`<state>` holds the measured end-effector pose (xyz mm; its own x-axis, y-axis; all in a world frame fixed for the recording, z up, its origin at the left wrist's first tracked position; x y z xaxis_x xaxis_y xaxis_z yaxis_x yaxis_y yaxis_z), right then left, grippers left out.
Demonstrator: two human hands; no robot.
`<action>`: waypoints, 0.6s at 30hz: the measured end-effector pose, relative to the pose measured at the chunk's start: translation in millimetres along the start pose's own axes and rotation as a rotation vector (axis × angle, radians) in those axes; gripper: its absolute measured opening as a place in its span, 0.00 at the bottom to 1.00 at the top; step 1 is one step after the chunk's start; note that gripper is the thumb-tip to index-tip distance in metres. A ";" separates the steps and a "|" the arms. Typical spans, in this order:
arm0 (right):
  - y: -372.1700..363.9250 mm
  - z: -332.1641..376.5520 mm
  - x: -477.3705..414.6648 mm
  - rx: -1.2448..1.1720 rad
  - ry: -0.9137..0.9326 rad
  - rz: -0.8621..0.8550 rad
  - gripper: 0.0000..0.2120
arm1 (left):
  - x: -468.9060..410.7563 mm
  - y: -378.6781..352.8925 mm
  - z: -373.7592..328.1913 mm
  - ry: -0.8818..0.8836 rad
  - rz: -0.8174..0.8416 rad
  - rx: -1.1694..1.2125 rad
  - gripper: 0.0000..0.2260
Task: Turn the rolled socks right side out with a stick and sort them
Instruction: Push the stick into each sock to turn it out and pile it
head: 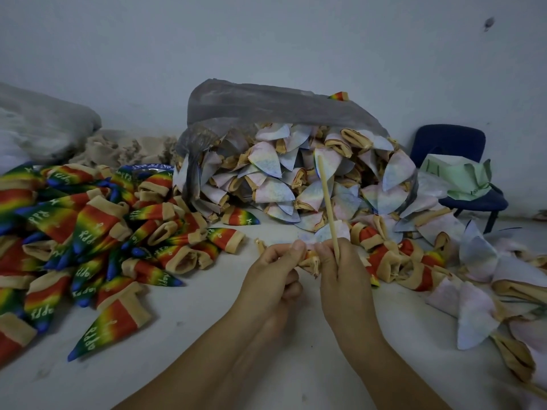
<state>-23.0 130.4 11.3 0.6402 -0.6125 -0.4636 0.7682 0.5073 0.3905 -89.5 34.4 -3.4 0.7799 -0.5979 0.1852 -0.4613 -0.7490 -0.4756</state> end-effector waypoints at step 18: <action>-7.6 -18.5 1.3 -0.446 -0.430 -0.009 0.18 | -6.0 -2.3 12.6 0.020 0.044 -0.062 0.06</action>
<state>-27.9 136.9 -7.0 0.6460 -0.7604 -0.0669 0.7608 0.6485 -0.0254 -87.8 43.2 -14.2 0.7498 -0.6358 0.1832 -0.5208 -0.7378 -0.4294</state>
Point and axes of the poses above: each hand's wrist, its own x-axis away from the middle knuckle, its own y-axis out of the back of the hand, z = x × y, the point moved 4 cm from there along -x, towards the middle knuckle, and after that the axes turned 1 degree about y, right-handed, at the moved point
